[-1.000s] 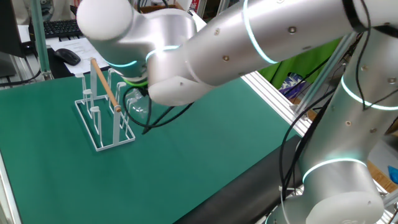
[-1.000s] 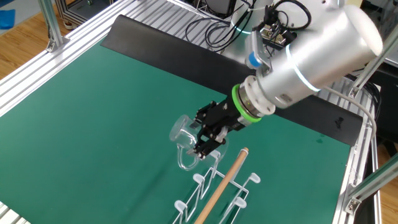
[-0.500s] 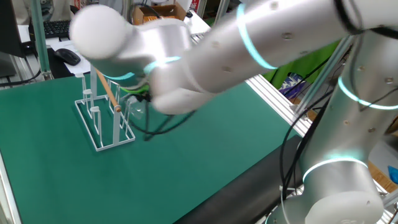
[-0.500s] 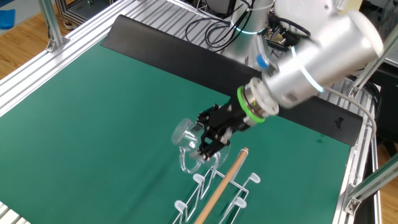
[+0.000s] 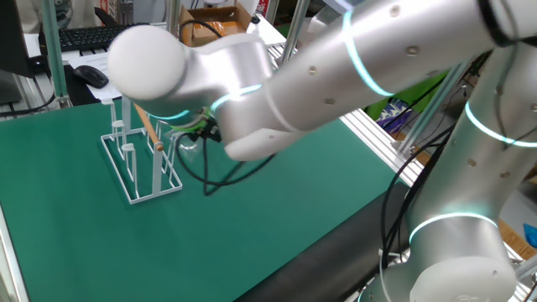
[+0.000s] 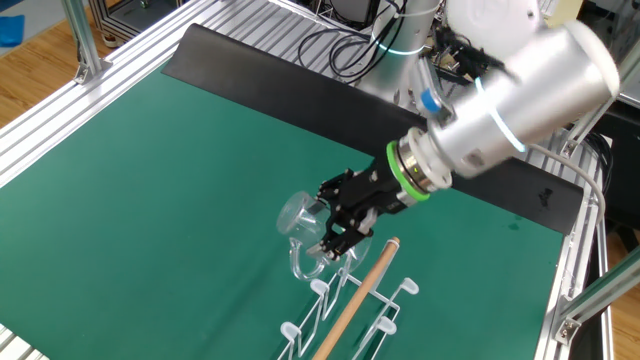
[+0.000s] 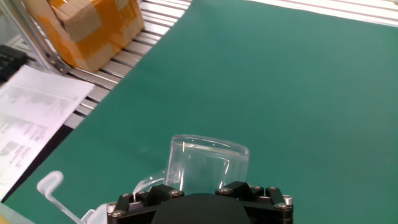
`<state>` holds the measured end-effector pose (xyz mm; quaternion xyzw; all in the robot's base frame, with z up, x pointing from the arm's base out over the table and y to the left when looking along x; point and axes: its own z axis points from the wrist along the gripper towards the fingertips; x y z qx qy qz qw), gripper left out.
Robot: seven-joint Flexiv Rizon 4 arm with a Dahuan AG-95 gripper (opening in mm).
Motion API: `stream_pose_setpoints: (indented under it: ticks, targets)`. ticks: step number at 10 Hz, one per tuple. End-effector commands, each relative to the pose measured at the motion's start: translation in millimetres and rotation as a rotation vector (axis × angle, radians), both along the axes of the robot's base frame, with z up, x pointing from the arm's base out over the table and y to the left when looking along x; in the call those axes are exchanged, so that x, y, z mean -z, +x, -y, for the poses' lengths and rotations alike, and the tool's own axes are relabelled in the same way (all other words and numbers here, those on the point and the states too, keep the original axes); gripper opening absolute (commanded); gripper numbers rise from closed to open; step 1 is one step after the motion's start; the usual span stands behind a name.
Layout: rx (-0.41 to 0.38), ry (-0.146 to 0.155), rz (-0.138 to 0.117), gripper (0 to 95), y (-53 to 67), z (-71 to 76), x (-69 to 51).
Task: Put the cup on the cup rack
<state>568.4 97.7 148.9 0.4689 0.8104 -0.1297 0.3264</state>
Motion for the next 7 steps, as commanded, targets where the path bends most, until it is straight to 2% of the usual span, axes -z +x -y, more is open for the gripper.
stream_pose_setpoints:
  ticks: [1,7]
  targets:
    - [-0.006,-0.015,0.021,0.0,-0.5,1.4,0.8]
    - [-0.019,-0.073,0.069,0.0,-0.3,-2.0,2.7]
